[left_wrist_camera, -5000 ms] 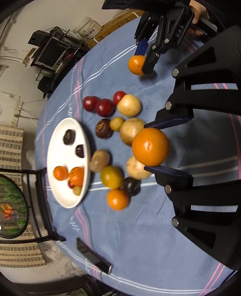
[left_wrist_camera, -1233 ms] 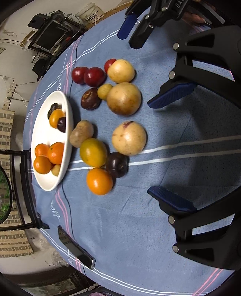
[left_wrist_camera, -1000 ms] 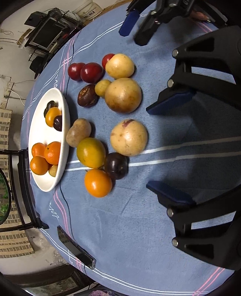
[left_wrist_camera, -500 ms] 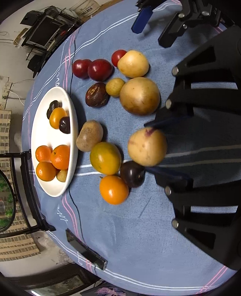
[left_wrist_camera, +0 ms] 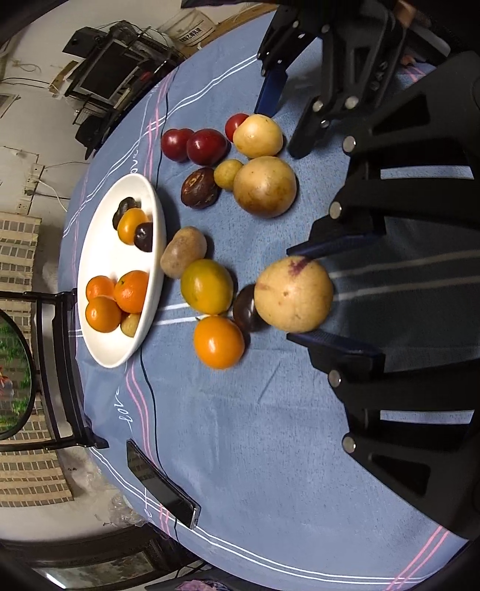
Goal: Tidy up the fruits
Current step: 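Grasp a pale potato-like fruit with the left tool while the right tool grasps another, then carry both pale fruits onto the white plate and open both tools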
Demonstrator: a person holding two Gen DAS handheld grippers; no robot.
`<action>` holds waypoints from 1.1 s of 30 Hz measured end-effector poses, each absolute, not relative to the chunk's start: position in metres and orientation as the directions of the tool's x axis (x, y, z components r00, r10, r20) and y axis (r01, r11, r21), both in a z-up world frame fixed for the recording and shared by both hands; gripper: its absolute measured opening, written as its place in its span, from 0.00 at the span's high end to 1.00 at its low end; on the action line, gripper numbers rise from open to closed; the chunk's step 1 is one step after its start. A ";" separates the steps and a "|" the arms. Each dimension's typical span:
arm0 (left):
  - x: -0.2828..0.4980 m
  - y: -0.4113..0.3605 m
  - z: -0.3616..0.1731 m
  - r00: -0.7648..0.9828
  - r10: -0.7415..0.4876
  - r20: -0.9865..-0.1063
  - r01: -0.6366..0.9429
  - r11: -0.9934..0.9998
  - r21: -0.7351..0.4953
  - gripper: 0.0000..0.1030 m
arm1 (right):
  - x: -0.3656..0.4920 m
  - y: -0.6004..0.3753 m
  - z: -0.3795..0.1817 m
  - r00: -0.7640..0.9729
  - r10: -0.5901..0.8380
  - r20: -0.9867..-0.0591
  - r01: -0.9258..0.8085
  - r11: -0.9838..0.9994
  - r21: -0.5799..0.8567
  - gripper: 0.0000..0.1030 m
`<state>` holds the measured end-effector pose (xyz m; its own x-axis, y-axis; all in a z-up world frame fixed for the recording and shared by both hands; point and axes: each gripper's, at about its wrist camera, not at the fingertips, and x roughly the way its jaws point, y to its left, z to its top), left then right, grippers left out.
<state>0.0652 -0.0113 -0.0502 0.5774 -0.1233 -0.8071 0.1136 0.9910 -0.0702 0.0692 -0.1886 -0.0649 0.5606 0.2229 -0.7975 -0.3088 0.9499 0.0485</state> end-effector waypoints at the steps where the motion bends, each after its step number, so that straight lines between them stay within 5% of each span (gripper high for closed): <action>1: 0.065 -0.010 -0.050 0.578 -0.128 -0.806 0.114 0.991 -0.075 0.62 | 0.071 -0.188 -0.065 0.558 0.223 -0.799 -0.308 0.950 0.049 0.43; 5: 0.063 -0.009 -0.051 0.575 -0.139 -0.806 0.118 0.989 -0.087 0.62 | 0.078 -0.184 -0.064 0.547 0.248 -0.799 -0.319 0.945 0.075 0.65; 33: 0.062 -0.013 -0.024 0.587 -0.199 -0.785 0.169 0.978 -0.121 0.62 | 0.049 -0.218 -0.011 0.653 0.323 -0.685 -0.345 0.932 0.112 0.66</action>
